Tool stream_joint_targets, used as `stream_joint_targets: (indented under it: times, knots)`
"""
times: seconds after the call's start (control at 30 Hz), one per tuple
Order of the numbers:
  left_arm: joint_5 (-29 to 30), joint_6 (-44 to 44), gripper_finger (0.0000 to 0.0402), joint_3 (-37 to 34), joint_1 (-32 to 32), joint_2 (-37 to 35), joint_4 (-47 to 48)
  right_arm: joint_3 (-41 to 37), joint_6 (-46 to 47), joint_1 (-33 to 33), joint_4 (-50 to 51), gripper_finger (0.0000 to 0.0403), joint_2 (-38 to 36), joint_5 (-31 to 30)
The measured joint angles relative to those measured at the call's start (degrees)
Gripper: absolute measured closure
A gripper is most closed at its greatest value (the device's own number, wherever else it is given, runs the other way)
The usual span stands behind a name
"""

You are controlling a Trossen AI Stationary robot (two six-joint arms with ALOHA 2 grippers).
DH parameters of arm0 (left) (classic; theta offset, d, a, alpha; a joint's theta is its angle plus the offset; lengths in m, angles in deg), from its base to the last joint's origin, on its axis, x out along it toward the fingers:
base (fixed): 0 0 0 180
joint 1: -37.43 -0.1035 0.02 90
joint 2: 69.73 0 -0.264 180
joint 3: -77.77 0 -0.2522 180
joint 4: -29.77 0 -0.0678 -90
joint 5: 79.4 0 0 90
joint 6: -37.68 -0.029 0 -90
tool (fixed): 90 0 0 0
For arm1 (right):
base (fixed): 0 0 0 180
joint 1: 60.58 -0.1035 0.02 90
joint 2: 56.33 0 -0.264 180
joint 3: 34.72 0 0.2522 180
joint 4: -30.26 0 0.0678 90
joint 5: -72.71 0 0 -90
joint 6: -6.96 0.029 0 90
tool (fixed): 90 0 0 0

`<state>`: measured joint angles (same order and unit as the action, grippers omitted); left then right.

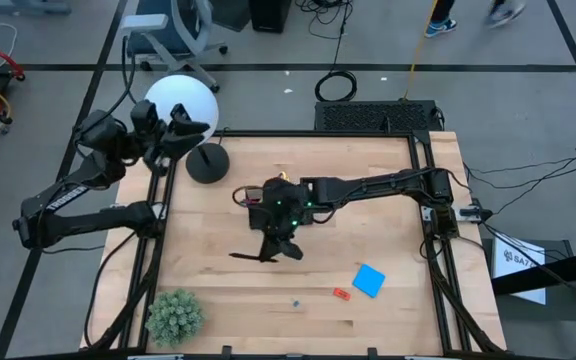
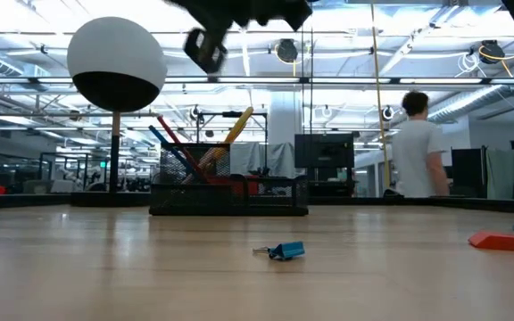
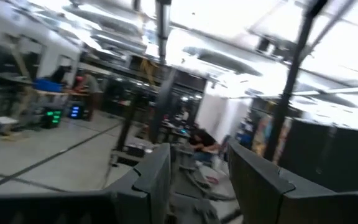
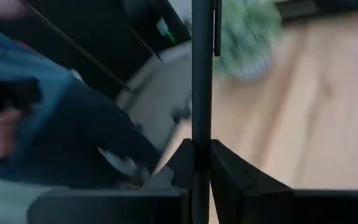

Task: Pick and place office supplies into organizer
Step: Put the black pen into the black organizer

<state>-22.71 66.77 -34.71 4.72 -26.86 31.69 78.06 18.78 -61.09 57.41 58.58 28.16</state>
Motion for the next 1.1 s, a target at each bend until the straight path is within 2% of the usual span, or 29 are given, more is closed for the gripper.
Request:
stream_joint_targets:
  times: [0.13, 0.43, 0.77, 1.1]
  knots:
    - [-3.76, 0.1, 0.0247, 0.0, 0.0, -0.65, 0.05, 0.0, 8.6, 0.15, -14.2, 0.0383, 0.0, 2.64]
    - [-11.81, 2.86, 0.0247, 0.0, 0.0, -0.55, 0.12, 0.0, 25.04, 1.83, -41.21, 0.0383, -0.02, 2.51]
    - [-17.5, 6.88, 0.0247, 0.0, 0.46, -0.52, 0.1, 0.0, 29.82, 4.87, -50.24, 0.0383, -0.02, 2.52]
    - [-16.35, 7.16, 0.0247, 0.0, 3.05, 1.06, 1.42, 0.0, 33.57, 7.78, -58.64, 0.0383, -0.07, 0.78]
